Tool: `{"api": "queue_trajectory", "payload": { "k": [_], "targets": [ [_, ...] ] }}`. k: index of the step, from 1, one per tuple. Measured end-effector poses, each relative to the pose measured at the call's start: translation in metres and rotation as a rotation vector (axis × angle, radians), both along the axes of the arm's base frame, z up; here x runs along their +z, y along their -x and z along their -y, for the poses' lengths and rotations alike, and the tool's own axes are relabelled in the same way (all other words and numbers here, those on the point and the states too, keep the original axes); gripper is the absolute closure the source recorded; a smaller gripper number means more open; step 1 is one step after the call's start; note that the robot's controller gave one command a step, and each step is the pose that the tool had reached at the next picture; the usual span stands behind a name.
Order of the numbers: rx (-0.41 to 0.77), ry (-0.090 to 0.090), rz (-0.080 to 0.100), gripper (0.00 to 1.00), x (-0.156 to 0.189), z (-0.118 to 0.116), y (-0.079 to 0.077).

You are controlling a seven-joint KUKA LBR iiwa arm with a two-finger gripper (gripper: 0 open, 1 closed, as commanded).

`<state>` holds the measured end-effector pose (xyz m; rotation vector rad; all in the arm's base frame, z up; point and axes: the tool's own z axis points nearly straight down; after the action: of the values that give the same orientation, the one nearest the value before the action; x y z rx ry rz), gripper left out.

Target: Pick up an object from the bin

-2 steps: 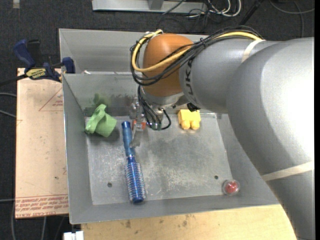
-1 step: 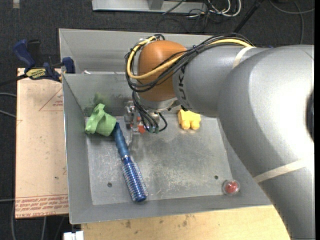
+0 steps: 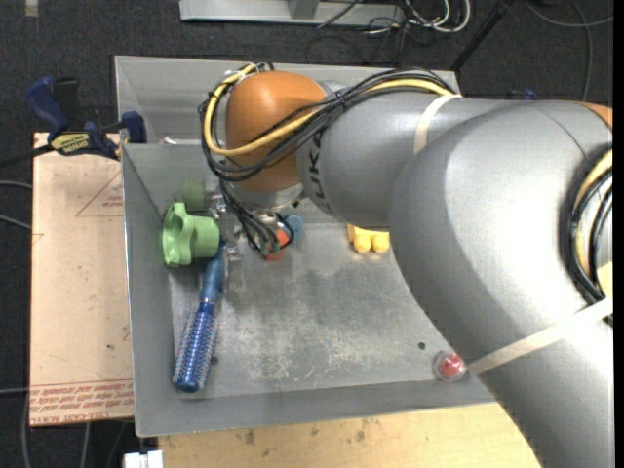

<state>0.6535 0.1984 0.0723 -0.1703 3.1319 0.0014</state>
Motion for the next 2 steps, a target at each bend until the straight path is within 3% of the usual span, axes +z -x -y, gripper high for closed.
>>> {"api": "queue_trajectory", "payload": {
  "k": [1, 2],
  "targets": [
    [-0.003, 0.002, 0.001, 1.00, 0.000, 0.003, -0.001],
    [-0.158, 0.008, -0.002, 1.00, -0.002, -0.044, -0.004]
  ]
}}
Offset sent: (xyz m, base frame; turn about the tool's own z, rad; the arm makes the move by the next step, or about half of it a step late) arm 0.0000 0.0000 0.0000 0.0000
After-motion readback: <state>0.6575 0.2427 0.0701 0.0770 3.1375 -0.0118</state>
